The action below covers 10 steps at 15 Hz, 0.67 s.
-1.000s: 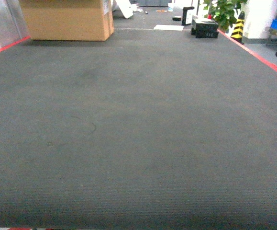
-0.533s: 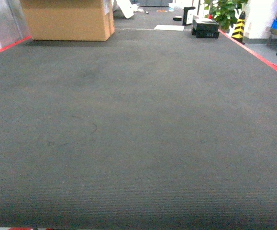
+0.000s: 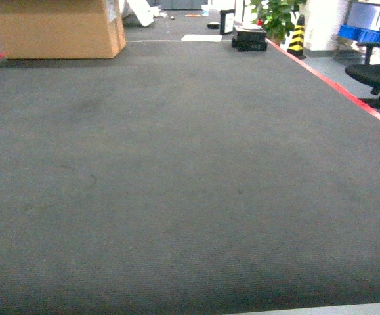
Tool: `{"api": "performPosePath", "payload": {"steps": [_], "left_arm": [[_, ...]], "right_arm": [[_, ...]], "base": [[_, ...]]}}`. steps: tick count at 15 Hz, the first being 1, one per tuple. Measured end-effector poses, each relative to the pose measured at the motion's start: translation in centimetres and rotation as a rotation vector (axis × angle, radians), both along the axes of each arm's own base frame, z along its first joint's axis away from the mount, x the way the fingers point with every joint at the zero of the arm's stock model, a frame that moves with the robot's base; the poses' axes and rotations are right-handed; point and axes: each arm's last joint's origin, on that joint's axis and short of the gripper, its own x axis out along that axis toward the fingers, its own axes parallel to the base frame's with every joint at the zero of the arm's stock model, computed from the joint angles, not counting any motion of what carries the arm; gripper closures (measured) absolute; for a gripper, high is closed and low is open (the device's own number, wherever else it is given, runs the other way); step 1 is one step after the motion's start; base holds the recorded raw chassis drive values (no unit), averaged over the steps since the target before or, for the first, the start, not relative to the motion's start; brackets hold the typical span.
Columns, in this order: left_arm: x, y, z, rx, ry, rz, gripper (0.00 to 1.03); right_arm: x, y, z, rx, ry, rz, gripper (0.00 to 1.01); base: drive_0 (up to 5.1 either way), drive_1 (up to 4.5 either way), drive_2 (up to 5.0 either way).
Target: Sort blue parts and orange caps into right shelf containers
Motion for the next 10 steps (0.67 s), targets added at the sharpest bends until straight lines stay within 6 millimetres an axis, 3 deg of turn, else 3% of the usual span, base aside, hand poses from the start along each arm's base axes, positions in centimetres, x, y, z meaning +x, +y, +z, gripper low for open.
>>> {"api": "performPosePath", "payload": {"steps": [10], "left_arm": [[0.00, 0.00, 0.00, 0.000, 0.000, 0.000, 0.59]], "right_arm": [[0.00, 0.00, 0.00, 0.000, 0.000, 0.000, 0.62]], "base": [[-1.6, -1.64, -1.6]]}}
